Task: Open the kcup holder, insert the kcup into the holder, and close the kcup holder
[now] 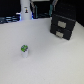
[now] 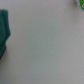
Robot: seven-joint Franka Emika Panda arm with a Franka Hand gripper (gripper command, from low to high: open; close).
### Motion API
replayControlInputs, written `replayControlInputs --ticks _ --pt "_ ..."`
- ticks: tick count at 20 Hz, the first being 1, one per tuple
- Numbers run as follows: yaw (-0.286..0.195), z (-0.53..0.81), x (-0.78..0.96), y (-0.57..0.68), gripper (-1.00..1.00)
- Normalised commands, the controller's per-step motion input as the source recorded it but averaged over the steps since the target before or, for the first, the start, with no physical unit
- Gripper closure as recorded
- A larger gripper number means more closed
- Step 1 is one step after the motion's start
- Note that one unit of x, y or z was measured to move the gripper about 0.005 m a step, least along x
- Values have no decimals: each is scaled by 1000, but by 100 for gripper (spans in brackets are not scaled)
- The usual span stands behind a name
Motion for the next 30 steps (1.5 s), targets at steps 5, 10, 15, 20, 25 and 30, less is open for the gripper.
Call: replayControlInputs --ticks 5,10,15,20,25,30 --pt "-120 129 -229 563 -100" --pt "-176 23 -324 628 -100" --pt "-191 -23 -328 649 -100" --pt "-174 -84 -352 686 -100" --pt "-165 -172 -320 678 -100" --pt "-163 -291 -265 611 -100"
